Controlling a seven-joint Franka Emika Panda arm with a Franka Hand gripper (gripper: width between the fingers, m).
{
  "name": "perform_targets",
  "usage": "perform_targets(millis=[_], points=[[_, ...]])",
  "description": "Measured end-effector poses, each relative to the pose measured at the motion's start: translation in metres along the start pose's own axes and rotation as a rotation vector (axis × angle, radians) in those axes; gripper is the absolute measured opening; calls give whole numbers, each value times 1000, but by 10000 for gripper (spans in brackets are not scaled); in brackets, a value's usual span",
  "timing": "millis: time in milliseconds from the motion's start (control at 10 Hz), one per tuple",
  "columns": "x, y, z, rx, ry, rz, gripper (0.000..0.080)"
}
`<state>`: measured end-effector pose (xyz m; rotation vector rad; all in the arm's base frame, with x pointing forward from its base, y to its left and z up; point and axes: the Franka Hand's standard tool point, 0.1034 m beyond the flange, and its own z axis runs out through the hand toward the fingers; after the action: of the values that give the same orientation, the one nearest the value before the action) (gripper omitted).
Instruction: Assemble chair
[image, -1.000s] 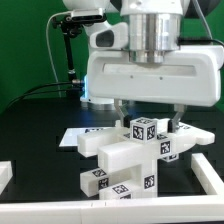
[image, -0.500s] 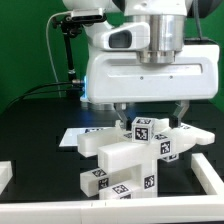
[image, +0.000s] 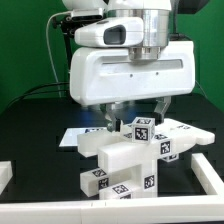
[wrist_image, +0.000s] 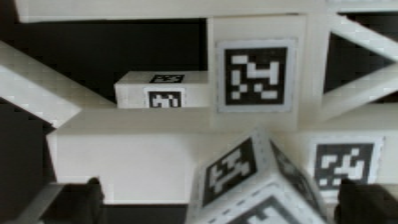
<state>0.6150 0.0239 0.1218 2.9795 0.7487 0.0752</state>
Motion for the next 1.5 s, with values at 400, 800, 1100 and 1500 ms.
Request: perform_targets(millis=[400, 800, 1100, 1500], points=[[0, 0, 0, 0, -1, 25, 386], [0, 0, 0, 1, 0, 299, 380], [0, -1, 0, 0, 2, 531, 380], [2, -3, 1, 6, 8, 1030, 380]])
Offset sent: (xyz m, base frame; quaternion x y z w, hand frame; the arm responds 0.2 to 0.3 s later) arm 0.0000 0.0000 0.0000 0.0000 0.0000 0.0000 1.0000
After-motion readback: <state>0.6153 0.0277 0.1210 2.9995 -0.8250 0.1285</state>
